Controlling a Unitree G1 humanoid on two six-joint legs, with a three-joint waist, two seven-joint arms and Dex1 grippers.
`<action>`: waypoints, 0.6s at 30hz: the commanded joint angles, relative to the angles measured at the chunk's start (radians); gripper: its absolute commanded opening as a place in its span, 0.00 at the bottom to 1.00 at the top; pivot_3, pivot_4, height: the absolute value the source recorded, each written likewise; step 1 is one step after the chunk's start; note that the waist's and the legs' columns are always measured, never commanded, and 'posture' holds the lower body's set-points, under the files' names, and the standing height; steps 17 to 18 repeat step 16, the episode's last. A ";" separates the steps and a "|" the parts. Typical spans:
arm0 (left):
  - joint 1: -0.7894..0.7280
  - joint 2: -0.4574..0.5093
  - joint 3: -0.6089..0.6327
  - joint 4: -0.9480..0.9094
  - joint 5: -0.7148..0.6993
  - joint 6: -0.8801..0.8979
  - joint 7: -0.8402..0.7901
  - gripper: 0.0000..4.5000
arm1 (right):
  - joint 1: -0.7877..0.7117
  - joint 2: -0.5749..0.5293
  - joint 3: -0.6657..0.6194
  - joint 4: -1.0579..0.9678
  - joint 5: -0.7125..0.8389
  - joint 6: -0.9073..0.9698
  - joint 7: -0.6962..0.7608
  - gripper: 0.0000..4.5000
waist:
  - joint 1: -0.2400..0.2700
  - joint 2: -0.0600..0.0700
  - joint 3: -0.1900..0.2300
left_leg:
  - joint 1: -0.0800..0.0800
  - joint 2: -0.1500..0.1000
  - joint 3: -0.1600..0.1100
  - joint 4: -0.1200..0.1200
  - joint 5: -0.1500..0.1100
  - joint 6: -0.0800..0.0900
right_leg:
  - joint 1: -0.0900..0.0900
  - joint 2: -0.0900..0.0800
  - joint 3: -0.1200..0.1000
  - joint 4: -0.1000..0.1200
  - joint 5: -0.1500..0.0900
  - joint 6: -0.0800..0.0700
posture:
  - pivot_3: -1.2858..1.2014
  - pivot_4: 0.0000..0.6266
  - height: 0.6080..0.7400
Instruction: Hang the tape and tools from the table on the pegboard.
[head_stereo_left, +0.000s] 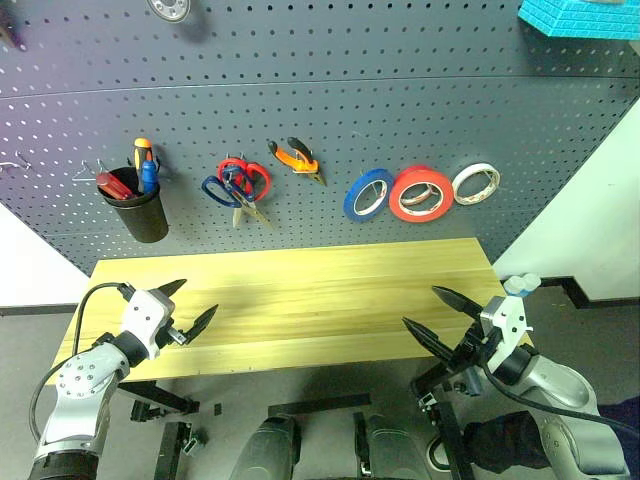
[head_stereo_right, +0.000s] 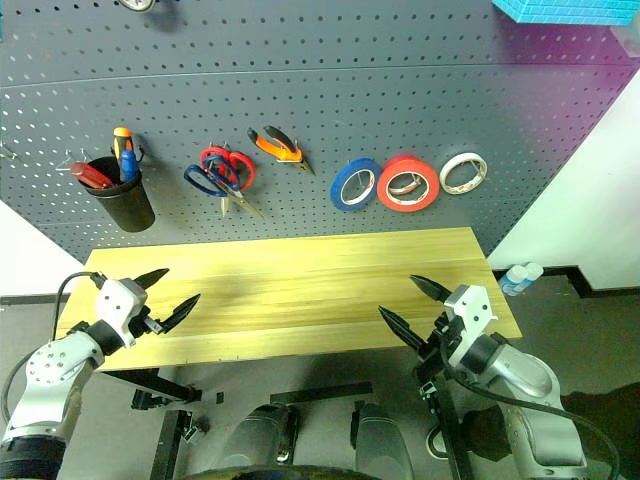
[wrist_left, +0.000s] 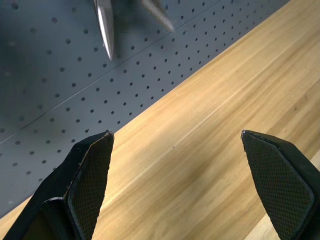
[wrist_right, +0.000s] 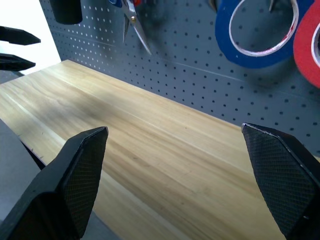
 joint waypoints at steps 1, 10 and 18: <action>-0.016 -0.004 -0.011 0.006 0.006 -0.025 -0.002 0.95 | 0.012 -0.007 -0.032 -0.011 0.009 -0.023 0.006 1.00 | 0.000 0.001 -0.001 | 0.000 0.000 0.000 0.000 0.000 0.000 | 0.000 0.000 0.000 0.000 0.000 0.000 | 0.52 0.16 1.00; -0.028 -0.002 -0.034 0.028 0.013 -0.039 -0.003 0.95 | 0.034 0.003 -0.047 0.083 -0.005 -0.100 0.039 1.00 | -0.001 0.003 -0.003 | 0.000 0.000 0.000 0.000 0.000 0.000 | 0.000 0.000 0.000 -0.001 0.000 0.000 | 0.51 0.16 1.00; -0.032 -0.008 -0.044 0.038 0.021 -0.046 -0.002 0.95 | 0.047 -0.002 -0.063 0.169 -0.009 -0.162 0.071 1.00 | -0.001 0.004 -0.003 | 0.000 0.000 0.000 0.000 0.000 0.000 | 0.000 0.000 0.000 -0.001 0.000 0.000 | 0.51 0.17 1.00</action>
